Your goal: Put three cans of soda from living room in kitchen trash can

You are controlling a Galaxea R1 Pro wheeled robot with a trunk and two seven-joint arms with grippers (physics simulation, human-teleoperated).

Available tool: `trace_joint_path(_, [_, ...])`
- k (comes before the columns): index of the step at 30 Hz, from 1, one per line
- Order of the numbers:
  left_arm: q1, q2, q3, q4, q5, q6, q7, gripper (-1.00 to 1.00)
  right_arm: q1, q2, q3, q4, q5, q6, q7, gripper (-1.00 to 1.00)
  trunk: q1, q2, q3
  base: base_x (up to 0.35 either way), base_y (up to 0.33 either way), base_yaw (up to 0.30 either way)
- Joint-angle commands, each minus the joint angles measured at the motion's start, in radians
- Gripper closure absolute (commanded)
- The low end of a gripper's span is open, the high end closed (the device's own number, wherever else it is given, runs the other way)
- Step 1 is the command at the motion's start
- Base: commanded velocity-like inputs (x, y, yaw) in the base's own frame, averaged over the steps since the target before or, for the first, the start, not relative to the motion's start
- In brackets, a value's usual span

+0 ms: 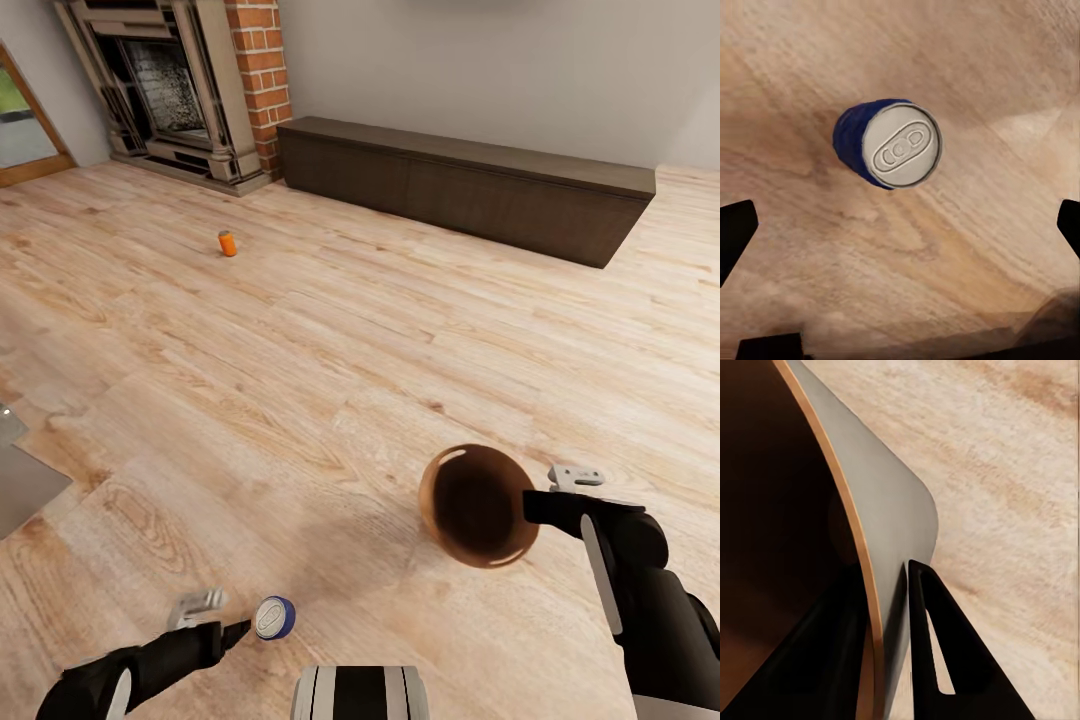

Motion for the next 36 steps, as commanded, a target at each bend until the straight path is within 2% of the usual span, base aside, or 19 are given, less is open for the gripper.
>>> trace_joint_path(1, [-0.004,-0.023,-0.039,-0.001,-0.004,0.005,0.057,-1.00,-0.001,0.000,0.000,0.000,0.004,0.000,0.003,1.00,0.000,0.000,0.000,0.000,0.000,0.000])
trace_joint_path(2, [-0.013,-0.037,-0.074,0.000,-0.005,0.008,0.088,-1.00,0.000,0.000,0.000,0.000,0.004,0.000,0.003,1.00,0.000,0.000,0.000,0.000,0.000,0.000])
trace_joint_path(3, [-0.020,-0.043,-0.091,0.002,-0.005,0.010,0.101,-1.00,0.000,0.000,0.000,0.000,0.004,0.000,0.003,1.00,0.000,0.000,0.000,0.000,0.000,0.000])
trace_joint_path(5, [-0.029,-0.060,-0.112,0.003,-0.006,0.012,0.115,-1.00,0.000,0.000,0.000,0.000,0.004,0.000,0.003,1.00,0.000,0.000,0.000,0.000,0.000,0.000])
trace_joint_path(8, [-0.051,-0.099,-0.124,0.012,-0.010,0.014,0.124,-1.00,0.000,0.000,0.000,0.000,0.004,0.000,0.003,1.00,0.000,0.000,0.000,0.000,0.000,0.000])
trace_joint_path(9, [-0.056,-0.103,-0.126,0.017,-0.010,0.014,0.124,-1.00,0.000,0.000,0.000,0.000,0.004,0.000,0.003,1.00,0.000,0.000,0.000,0.000,0.000,0.000])
trace_joint_path(10, [-0.091,-0.119,-0.151,0.054,-0.009,0.014,0.127,-1.00,0.000,0.000,0.000,0.000,0.004,0.000,0.003,1.00,0.000,0.000,0.000,0.000,0.000,0.000])
trace_joint_path(13, [-0.133,-0.131,-0.191,0.107,-0.009,0.014,0.131,-1.00,0.000,0.000,0.000,0.000,0.004,0.000,0.003,1.00,0.000,0.000,0.000,0.000,0.000,0.000])
trace_joint_path(15, [-0.155,-0.135,-0.208,0.136,-0.005,0.014,0.150,-1.00,-0.001,0.000,0.000,0.000,0.004,0.000,0.003,1.00,0.000,0.000,0.000,0.000,0.000,0.000])
trace_joint_path(18, [-0.174,-0.139,-0.224,0.162,0.005,0.013,0.234,-1.00,0.000,0.000,0.000,0.000,0.004,0.000,0.003,1.00,0.000,0.000,0.000,0.000,0.000,0.000])
trace_joint_path(24, [-0.179,-0.139,-0.229,0.171,0.013,0.012,0.280,-1.00,0.000,0.000,0.000,0.000,0.004,0.000,0.003,1.00,0.000,0.000,0.000,0.000,0.000,0.000])
trace_joint_path(28, [-0.180,-0.137,-0.229,0.169,0.010,0.012,0.367,-1.00,0.000,0.000,0.000,0.000,0.004,0.000,0.003,1.00,0.000,0.000,0.000,0.000,0.000,0.000])
trace_joint_path(32, [-0.180,-0.136,-0.230,0.170,0.005,0.009,0.392,-1.00,0.000,0.000,0.001,0.000,0.004,0.000,0.003,1.00,0.000,0.000,0.000,0.000,0.000,0.000])
trace_joint_path(36, [-0.196,-0.135,-0.231,0.215,0.013,-0.008,0.461,-1.00,0.000,0.000,0.001,0.000,0.004,0.000,0.003,1.00,0.000,0.000,0.000,0.000,0.000,0.000])
